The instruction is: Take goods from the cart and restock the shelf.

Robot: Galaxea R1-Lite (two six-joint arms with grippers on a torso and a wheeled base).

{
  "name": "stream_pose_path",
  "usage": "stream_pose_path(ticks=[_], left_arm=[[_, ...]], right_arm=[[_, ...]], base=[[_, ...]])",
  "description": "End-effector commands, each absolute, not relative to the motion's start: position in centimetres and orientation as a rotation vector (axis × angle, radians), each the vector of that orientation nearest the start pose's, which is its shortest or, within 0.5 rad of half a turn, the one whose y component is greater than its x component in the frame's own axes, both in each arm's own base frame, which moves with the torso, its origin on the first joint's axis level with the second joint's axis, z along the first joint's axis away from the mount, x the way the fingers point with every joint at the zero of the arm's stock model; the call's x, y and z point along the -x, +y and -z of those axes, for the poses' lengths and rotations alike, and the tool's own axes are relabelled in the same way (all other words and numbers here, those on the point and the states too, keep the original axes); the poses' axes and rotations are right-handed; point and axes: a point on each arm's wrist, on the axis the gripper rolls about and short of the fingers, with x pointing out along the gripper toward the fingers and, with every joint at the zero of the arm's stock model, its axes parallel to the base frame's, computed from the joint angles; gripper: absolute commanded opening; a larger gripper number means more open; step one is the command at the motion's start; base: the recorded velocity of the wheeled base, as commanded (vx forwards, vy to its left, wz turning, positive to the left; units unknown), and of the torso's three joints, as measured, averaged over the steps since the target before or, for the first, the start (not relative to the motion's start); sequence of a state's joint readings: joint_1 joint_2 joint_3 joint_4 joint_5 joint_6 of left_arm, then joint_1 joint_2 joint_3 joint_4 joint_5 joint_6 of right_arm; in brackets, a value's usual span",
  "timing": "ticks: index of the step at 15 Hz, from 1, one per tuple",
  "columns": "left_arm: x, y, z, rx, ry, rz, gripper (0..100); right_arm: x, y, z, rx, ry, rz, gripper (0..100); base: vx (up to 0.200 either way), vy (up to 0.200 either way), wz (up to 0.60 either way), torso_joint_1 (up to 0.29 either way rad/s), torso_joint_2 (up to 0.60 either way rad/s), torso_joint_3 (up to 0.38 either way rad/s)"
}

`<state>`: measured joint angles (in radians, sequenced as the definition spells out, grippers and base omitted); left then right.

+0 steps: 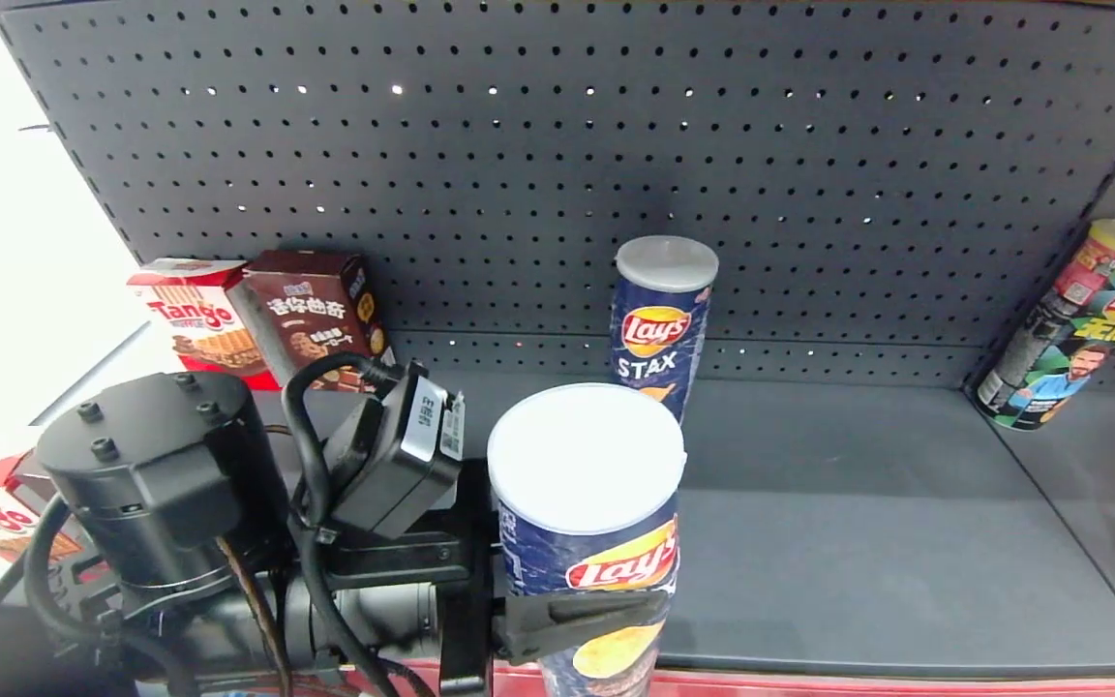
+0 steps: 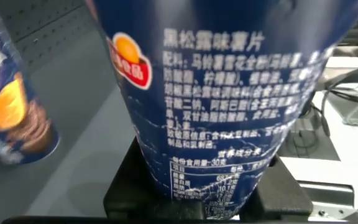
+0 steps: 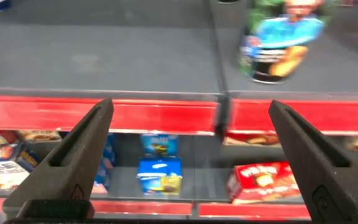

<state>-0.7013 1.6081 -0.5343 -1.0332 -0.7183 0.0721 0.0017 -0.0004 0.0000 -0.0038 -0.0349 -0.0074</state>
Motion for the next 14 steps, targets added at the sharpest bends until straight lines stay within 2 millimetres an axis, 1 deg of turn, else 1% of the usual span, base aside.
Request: stream_pose_path(ticks=[1,8,9,11,14], left_arm=[[-18.7,-17.7,-17.9,-0.059,-0.009,1.418,0],[-18.6,-17.4,-18.0,-0.062,-0.023,1.405,0],[-18.3,-17.1,-18.7,-0.061,-0.050,1.397,0],[-18.9,-16.1,-19.0,-0.066,-0.064,1.349,0],[-18.7,-15.8,-19.4,-0.066,-0.077,1.310,0]], right_arm=[[2.3,-0.1,-7.6,0.008,-0.004,0.034,100],[2.3,-0.1,-7.6,0.008,-0.004,0.034,100],[2.3,-0.1,-7.6,0.009,-0.004,0.034,100],[2.3,-0.1,-7.6,0.014,-0.004,0.032,100],[2.2,-0.1,-7.6,0.014,0.002,0.021,100]], base=[[0.000,0.000,0.00,0.000,0.00,0.000],[0.000,0.000,0.00,0.000,0.00,0.000],[0.000,0.000,0.00,0.000,0.00,0.000],[0.000,0.000,0.00,0.000,0.00,0.000],[0.000,0.000,0.00,0.000,0.00,0.000]])
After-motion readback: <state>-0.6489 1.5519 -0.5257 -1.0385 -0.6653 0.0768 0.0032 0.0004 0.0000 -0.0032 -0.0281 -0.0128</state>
